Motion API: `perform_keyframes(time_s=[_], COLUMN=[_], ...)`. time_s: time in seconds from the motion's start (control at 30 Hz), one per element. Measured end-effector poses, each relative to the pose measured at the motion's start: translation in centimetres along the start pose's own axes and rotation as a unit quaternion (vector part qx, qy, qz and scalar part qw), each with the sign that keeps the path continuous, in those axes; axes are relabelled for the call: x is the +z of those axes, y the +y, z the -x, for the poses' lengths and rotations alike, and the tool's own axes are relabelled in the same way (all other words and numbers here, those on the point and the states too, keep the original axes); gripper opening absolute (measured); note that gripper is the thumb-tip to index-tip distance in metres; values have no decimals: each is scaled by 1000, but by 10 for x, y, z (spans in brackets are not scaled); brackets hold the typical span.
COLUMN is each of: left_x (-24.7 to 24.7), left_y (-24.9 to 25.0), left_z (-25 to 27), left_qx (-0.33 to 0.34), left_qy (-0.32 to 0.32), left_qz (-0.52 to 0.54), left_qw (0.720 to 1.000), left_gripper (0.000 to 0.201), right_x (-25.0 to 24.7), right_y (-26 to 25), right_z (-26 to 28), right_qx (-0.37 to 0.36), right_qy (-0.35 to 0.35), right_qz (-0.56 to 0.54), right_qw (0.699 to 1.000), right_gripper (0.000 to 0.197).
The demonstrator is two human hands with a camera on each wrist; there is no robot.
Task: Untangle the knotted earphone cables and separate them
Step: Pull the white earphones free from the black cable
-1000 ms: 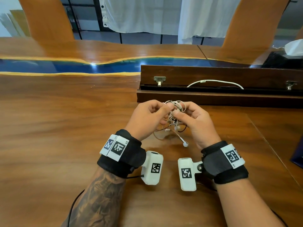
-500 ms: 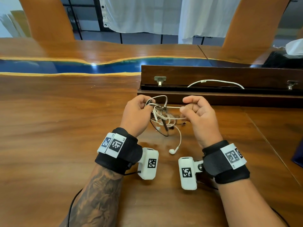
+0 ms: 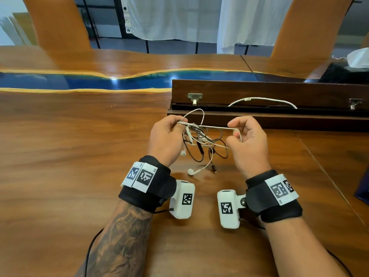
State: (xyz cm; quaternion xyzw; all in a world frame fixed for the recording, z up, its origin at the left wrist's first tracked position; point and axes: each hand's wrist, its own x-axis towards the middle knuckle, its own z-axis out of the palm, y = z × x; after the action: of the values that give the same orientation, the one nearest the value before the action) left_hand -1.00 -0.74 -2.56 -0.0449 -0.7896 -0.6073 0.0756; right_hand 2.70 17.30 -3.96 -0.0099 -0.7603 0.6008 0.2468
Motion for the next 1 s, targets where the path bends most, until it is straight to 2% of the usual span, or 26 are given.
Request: perform_keyframes(time_s=[0.17, 0.27, 0.33, 0.43, 0.6, 0.7, 0.87, 0.93, 1.0], left_x=[4, 1, -4, -13, -16, -16, -9, -6, -3], left_y=[-2, -3, -3, -5, -6, -1, 5, 7, 8], left_z=[2, 1, -2, -8, -8, -6, 2, 5, 7], left_qx=[0, -6, 9, 22, 25, 18, 32, 42, 50], left_qy=[-37, -26, 10, 68, 76, 48, -18, -49, -85], left_qz=[-26, -11, 2, 33, 39, 46, 74, 84, 94], left_qw=[999, 1000, 1000, 997, 996, 998, 997, 994, 991], left_gripper=[32, 30, 28, 28, 28, 26, 22, 20, 18], right_x=[1, -2, -6, -11, -11, -11, -6, -5, -3], right_y=[-1, 5, 11, 13, 10, 7, 1, -1, -3], right_z=[-2, -3, -5, -6, -5, -4, -2, -1, 3], right_qx=[27, -6, -4, 17, 41, 39, -18, -25, -18], right_qy=[27, 25, 16, 20, -22, -35, -14, -52, -124], right_qz=[-138, -32, 29, 35, 32, -8, -13, -22, -21], right_qw=[990, 999, 999, 999, 998, 999, 1000, 998, 992], right_gripper=[25, 27, 26, 15, 19, 15, 20, 30, 26])
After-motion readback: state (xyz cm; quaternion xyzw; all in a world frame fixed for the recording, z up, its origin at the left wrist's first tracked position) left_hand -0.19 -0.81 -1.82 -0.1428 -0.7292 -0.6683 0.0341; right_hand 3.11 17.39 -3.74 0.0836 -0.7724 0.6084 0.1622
